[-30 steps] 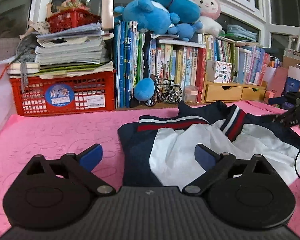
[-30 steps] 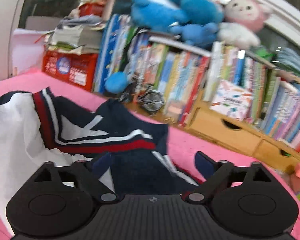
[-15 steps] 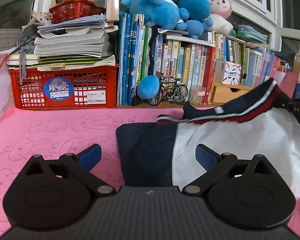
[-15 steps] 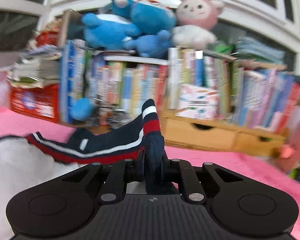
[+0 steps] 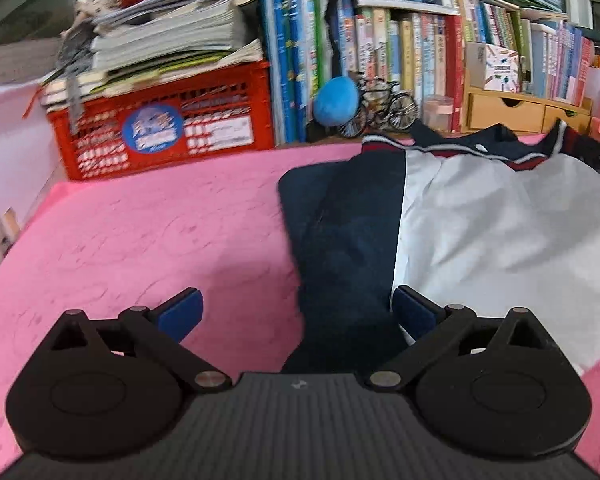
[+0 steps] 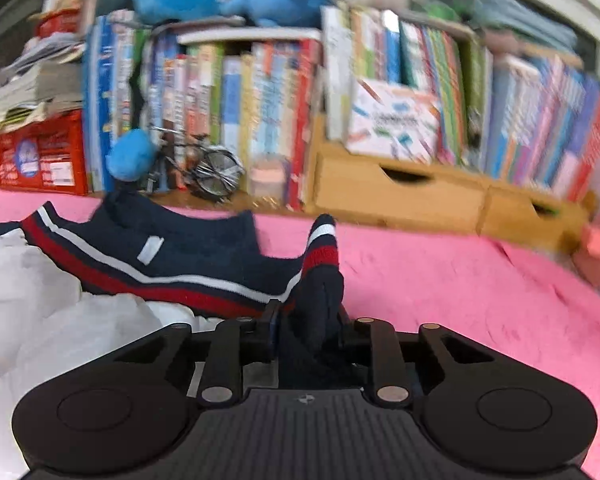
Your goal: Fold clothes
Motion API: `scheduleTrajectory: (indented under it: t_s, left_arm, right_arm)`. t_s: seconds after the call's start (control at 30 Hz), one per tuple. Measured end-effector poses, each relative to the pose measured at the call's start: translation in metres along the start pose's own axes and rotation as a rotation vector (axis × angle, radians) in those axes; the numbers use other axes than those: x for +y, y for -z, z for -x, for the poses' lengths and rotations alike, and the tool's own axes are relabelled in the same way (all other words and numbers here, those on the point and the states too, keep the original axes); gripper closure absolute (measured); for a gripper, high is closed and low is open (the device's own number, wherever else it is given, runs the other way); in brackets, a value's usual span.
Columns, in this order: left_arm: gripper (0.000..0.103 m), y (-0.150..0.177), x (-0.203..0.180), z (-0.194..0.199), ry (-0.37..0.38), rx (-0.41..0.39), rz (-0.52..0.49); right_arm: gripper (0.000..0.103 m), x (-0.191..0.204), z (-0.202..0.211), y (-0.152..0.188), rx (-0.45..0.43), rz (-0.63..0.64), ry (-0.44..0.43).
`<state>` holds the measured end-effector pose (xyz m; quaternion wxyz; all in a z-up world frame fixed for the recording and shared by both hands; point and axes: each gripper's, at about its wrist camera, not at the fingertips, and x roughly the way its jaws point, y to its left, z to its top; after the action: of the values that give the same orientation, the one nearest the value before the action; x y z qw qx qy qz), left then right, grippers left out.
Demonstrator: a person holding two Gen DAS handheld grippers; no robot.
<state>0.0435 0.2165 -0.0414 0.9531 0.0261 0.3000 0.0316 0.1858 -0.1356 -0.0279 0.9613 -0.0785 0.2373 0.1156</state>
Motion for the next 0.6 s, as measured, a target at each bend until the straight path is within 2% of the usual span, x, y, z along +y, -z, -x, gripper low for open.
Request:
scheduleTrajectory:
  t_s: [0.1, 0.2, 0.23, 0.27, 0.3, 0.33, 0.4, 0.47, 0.5, 0.6]
  left_arm:
    - [0.002, -0.002, 0.005, 0.017, -0.021, -0.031, 0.023]
    - [0.003, -0.023, 0.003, 0.035, -0.117, -0.150, 0.032]
    - [0.003, -0.031, 0.002, 0.041, -0.137, -0.193, 0.042]
    - [0.003, -0.040, 0.000, 0.047, -0.126, -0.232, 0.058]
    - [0.003, -0.047, -0.004, 0.052, -0.091, -0.259, 0.073]
    - [0.003, -0.050, -0.010, 0.054, -0.054, -0.271, 0.072]
    - [0.003, -0.053, -0.029, 0.057, 0.015, -0.282, 0.048]
    - [0.003, -0.046, -0.050, 0.055, 0.050, -0.277, -0.012]
    - [0.003, -0.040, -0.062, 0.053, 0.061, -0.265, -0.047]
    - [0.003, -0.018, -0.085, 0.042, 0.069, -0.188, -0.129]
  right_arm:
    - [0.077, 0.008, -0.010, -0.003, 0.003, 0.021, -0.014]
    - [0.073, 0.011, -0.024, 0.001, 0.043, 0.038, -0.001]
    - [0.072, 0.009, -0.025, 0.001, 0.048, 0.026, 0.001]
    - [0.070, 0.007, -0.021, 0.000, 0.048, 0.013, 0.006]
    - [0.059, 0.005, -0.018, 0.000, 0.047, -0.001, 0.012]
    - [0.040, 0.005, -0.012, -0.001, 0.039, -0.011, 0.023]
    - [0.029, 0.007, 0.012, -0.001, -0.012, -0.020, 0.044]
    - [0.025, 0.015, 0.046, 0.002, -0.092, -0.027, -0.002]
    - [0.021, 0.023, 0.065, 0.006, -0.109, -0.031, -0.055]
    - [0.021, 0.058, 0.107, 0.024, -0.080, 0.012, -0.236]
